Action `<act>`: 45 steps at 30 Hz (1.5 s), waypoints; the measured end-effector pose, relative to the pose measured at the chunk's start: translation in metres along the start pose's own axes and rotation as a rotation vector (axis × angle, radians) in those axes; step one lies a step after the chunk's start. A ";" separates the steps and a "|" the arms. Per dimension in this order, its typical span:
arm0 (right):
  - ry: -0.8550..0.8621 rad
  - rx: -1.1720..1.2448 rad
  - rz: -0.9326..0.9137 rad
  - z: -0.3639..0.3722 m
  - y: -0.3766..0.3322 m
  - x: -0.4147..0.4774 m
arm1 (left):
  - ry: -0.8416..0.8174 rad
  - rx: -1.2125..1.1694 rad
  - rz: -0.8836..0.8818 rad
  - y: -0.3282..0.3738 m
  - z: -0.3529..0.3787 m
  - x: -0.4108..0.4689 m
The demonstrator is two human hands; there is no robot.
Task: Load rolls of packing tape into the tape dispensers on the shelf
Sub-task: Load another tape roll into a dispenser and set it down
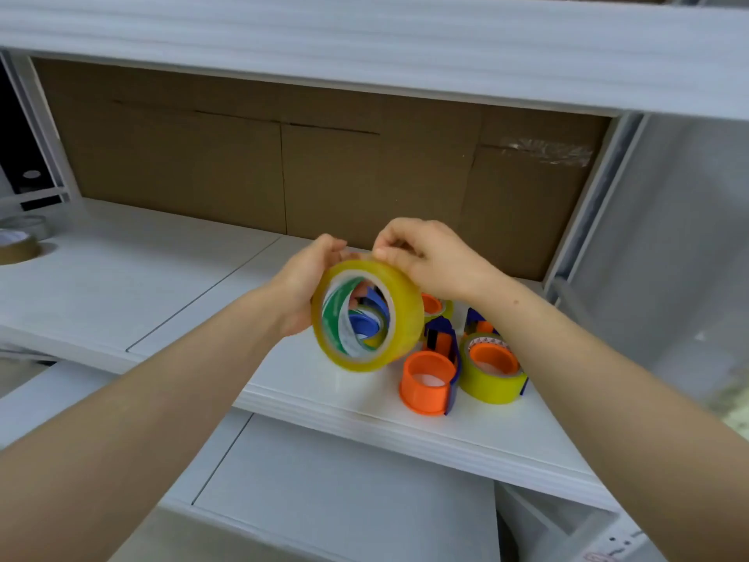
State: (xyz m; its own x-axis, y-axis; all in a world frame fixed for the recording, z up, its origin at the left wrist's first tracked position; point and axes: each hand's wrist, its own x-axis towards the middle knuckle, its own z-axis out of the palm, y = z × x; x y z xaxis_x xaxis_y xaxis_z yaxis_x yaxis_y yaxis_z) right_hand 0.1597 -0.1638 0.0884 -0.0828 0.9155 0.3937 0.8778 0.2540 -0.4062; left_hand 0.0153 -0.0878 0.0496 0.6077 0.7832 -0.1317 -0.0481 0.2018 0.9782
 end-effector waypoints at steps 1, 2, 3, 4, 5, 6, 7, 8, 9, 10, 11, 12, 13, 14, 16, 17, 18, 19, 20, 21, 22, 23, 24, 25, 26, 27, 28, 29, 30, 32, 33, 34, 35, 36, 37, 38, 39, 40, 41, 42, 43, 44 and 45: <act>0.049 0.002 0.047 -0.002 0.003 0.000 | 0.062 0.062 0.065 0.001 0.003 0.001; 0.084 0.007 0.086 -0.004 0.006 0.000 | 0.138 0.129 0.135 0.001 0.007 0.001; 0.106 0.017 0.114 -0.006 0.009 0.001 | 0.199 0.170 0.201 0.000 0.012 -0.001; 0.118 0.010 0.130 -0.007 0.010 0.001 | 0.220 0.202 0.261 -0.001 0.018 -0.003; 0.123 -0.036 0.136 -0.008 0.011 0.001 | 0.203 0.233 0.295 -0.003 0.023 -0.005; 0.130 -0.104 0.139 -0.007 0.012 0.001 | 0.170 0.270 0.309 -0.006 0.027 -0.006; 0.143 -0.153 0.146 -0.007 0.013 0.001 | 0.145 0.294 0.313 -0.010 0.030 -0.004; 0.158 -0.167 0.161 -0.007 0.016 0.000 | 0.134 0.304 0.313 -0.013 0.033 -0.003; 0.171 -0.154 0.180 -0.007 0.018 -0.001 | 0.135 0.294 0.318 -0.014 0.036 -0.004; 0.182 -0.144 0.202 -0.007 0.020 -0.002 | 0.143 0.277 0.315 -0.014 0.038 -0.004; 0.189 -0.160 0.225 -0.007 0.023 -0.003 | 0.139 0.254 0.303 -0.015 0.041 -0.004; 0.195 -0.200 0.243 -0.007 0.025 -0.004 | 0.115 0.242 0.284 -0.015 0.043 -0.003; 0.198 -0.238 0.250 -0.006 0.027 -0.005 | 0.075 0.224 0.267 -0.016 0.045 -0.003; 0.204 -0.261 0.247 -0.006 0.028 -0.005 | 0.031 0.204 0.254 -0.017 0.048 -0.002; 0.231 -0.265 0.246 -0.007 0.030 -0.008 | -0.022 0.160 0.247 -0.021 0.050 0.001; 0.253 -0.253 0.258 -0.008 0.032 -0.008 | -0.026 0.156 0.250 -0.022 0.051 0.003; 0.282 -0.233 0.271 -0.010 0.034 -0.009 | -0.026 0.160 0.255 -0.022 0.051 0.005; 0.312 -0.212 0.280 -0.011 0.036 -0.010 | -0.022 0.159 0.261 -0.022 0.051 0.007; 0.333 -0.198 0.287 -0.013 0.037 -0.011 | -0.016 0.161 0.269 -0.023 0.050 0.009; 0.341 -0.186 0.295 -0.013 0.038 -0.012 | -0.006 0.168 0.274 -0.024 0.049 0.010; 0.339 -0.172 0.307 -0.013 0.040 -0.013 | 0.000 0.176 0.276 -0.025 0.049 0.011; 0.330 -0.152 0.320 -0.013 0.042 -0.014 | -0.002 0.184 0.275 -0.027 0.049 0.010; 0.319 -0.120 0.333 -0.012 0.044 -0.014 | -0.011 0.186 0.274 -0.028 0.051 0.008; 0.309 -0.066 0.344 -0.012 0.047 -0.015 | -0.022 0.182 0.274 -0.028 0.052 0.007; 0.302 0.015 0.359 -0.012 0.049 -0.016 | -0.029 0.174 0.271 -0.029 0.052 0.008; 0.301 0.104 0.374 -0.013 0.050 -0.017 | -0.028 0.169 0.263 -0.029 0.052 0.009; 0.303 0.176 0.385 -0.013 0.051 -0.017 | -0.016 0.175 0.247 -0.028 0.051 0.010; 0.307 0.228 0.391 -0.013 0.050 -0.018 | -0.007 0.193 0.225 -0.027 0.050 0.012; 0.311 0.266 0.394 -0.013 0.049 -0.019 | -0.010 0.215 0.198 -0.025 0.050 0.012; 0.307 0.295 0.389 -0.011 0.046 -0.020 | -0.031 0.260 0.155 -0.020 0.050 0.011; 0.300 0.296 0.386 -0.011 0.045 -0.020 | -0.035 0.270 0.144 -0.017 0.051 0.010; 0.291 0.298 0.389 -0.010 0.044 -0.021 | -0.030 0.272 0.139 -0.016 0.052 0.009; 0.282 0.307 0.398 -0.010 0.044 -0.021 | -0.018 0.272 0.139 -0.014 0.053 0.009; 0.271 0.320 0.415 -0.011 0.044 -0.022 | -0.005 0.279 0.142 -0.014 0.053 0.008; 0.261 0.338 0.435 -0.012 0.044 -0.022 | 0.002 0.293 0.148 -0.013 0.053 0.008; 0.254 0.369 0.456 -0.013 0.044 -0.022 | -0.002 0.309 0.154 -0.014 0.053 0.008; 0.254 0.428 0.477 -0.015 0.044 -0.023 | -0.013 0.319 0.155 -0.015 0.053 0.008; 0.256 0.515 0.502 -0.016 0.045 -0.024 | -0.027 0.317 0.151 -0.017 0.054 0.008; 0.252 0.616 0.530 -0.018 0.044 -0.025 | -0.045 0.304 0.143 -0.018 0.054 0.008; 0.235 0.703 0.561 -0.021 0.044 -0.027 | -0.068 0.287 0.133 -0.020 0.054 0.008; 0.206 0.762 0.591 -0.023 0.045 -0.030 | -0.088 0.270 0.126 -0.022 0.055 0.009; 0.176 0.788 0.617 -0.024 0.046 -0.032 | -0.102 0.258 0.124 -0.024 0.055 0.009; 0.160 0.780 0.640 -0.025 0.047 -0.034 | -0.113 0.253 0.126 -0.027 0.055 0.009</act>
State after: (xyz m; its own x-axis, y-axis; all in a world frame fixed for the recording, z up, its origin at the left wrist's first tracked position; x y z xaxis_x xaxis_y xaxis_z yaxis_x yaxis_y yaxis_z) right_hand 0.2152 -0.1911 0.0763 0.4082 0.9129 -0.0035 0.1787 -0.0836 -0.9803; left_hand 0.0658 -0.1185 0.0311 0.6942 0.7198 -0.0017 0.0617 -0.0572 0.9965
